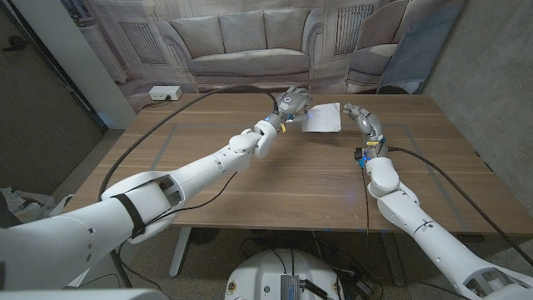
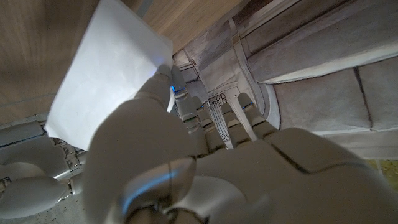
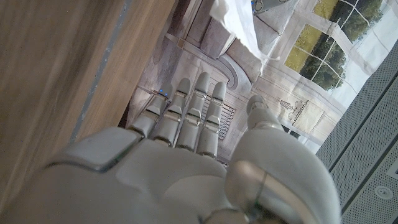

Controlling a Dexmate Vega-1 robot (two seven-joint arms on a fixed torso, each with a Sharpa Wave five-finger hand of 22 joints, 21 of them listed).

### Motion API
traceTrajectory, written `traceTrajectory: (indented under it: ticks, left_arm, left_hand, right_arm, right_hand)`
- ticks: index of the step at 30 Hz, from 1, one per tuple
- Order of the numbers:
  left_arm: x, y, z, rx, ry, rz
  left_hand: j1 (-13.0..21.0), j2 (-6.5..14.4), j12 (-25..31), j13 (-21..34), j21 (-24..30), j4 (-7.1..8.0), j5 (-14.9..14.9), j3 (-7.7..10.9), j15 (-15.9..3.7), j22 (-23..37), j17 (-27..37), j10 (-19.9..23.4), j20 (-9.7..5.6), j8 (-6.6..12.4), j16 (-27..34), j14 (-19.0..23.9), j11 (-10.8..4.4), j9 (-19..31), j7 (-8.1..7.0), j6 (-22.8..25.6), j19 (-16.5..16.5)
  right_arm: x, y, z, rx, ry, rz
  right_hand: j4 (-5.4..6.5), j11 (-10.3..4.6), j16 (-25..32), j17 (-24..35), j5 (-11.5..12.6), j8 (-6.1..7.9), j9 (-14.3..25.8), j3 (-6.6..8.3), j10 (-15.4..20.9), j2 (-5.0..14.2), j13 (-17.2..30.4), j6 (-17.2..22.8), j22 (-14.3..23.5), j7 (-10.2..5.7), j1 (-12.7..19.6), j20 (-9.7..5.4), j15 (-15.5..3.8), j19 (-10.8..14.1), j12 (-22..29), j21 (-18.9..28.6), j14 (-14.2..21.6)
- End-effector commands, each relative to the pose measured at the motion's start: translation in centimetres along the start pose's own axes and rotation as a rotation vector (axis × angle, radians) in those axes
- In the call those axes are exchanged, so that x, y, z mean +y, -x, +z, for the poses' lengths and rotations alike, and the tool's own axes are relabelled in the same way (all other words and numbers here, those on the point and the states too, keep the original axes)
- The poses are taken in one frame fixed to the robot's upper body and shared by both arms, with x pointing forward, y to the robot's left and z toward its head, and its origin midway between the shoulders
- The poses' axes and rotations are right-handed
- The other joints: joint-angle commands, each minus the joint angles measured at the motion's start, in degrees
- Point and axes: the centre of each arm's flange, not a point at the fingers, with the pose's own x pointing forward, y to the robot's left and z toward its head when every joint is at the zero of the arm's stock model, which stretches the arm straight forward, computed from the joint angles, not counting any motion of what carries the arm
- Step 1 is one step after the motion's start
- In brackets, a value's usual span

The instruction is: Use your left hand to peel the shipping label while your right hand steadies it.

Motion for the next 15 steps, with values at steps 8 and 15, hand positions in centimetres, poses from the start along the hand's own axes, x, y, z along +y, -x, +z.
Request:
traceTrajectory:
  ticks: [8, 15]
  left_arm:
    - [-0.15, -1.09, 0.68, -0.027, -0.023, -0.015]
    - [-0.18, -1.10, 0.56, -0.023, -0.022, -0.015]
  left_hand:
    - [0.22, -0.13, -0.22, 0.27, 0.35, 0.36, 0.40, 0.93, -7.90, 0.08, 0.18, 0.61, -0.12, 4.19, -0.40, -0.04, -0.03, 1.48, 0.17, 0.88, -0.30]
    - [0.00, -0.23, -0.32, 0.33, 0.42, 0.43, 0.41, 1.12, -7.80, 0.07, 0.20, 0.68, -0.13, 4.29, -0.45, -0.10, -0.03, 1.51, 0.00, 0.80, -0.30]
  right_arm:
    - [0.19, 0.14, 0.21, -0.021, 0.024, -0.022]
    - [0.64, -0.12, 0.71, -0.043, 0.035, -0.008]
  right_hand:
    - [0.16, -0.60, 0.35, 0.32, 0.74, 1.53, 0.57, 0.30, 0.95, 0.06, 0.52, 1.65, 0.40, -0.46, 1.74, -0.22, -5.61, 1.09, 0.86, 0.74, 1.21]
    - [0.34, -1.01, 0.12, 0.37, 0.82, 1.78, 0.71, 0.32, 0.67, -0.04, 0.70, 1.52, 0.47, -0.71, 1.99, -0.23, -5.55, 1.11, 0.87, 0.93, 1.15]
